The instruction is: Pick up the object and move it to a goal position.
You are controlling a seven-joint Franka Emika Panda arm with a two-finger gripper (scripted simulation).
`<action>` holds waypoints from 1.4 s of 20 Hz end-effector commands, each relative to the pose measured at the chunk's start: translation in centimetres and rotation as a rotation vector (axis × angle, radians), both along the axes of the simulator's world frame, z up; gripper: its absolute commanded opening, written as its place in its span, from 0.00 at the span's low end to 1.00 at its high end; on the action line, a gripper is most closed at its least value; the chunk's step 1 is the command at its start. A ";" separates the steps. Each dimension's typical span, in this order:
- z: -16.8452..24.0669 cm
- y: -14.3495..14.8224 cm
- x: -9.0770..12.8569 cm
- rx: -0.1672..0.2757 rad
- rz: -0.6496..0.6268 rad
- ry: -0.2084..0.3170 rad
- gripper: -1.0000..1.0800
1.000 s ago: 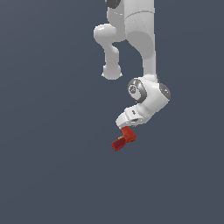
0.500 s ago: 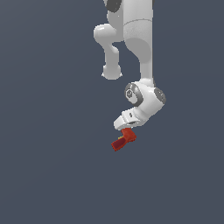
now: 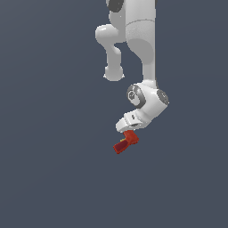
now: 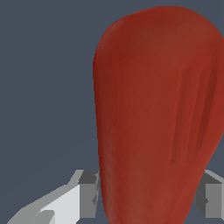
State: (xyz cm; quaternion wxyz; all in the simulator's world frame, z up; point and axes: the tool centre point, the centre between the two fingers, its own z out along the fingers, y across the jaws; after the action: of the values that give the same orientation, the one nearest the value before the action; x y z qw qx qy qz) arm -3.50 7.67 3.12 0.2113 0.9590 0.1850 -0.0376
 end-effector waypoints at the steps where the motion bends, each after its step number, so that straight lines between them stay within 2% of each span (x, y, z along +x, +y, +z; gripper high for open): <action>1: 0.2 0.0 0.1 0.001 0.003 -0.003 0.00; 6: 2.1 -0.3 1.5 0.010 0.031 -0.040 0.00; 10: 5.2 -0.6 3.6 0.026 0.076 -0.098 0.00; 19: 17.2 -1.5 9.5 0.080 0.235 -0.305 0.00; 28: 28.6 -2.1 12.7 0.131 0.377 -0.489 0.00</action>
State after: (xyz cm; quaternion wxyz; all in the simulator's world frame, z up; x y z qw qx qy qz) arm 8.72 5.62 29.61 0.1918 0.9068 0.2990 0.2268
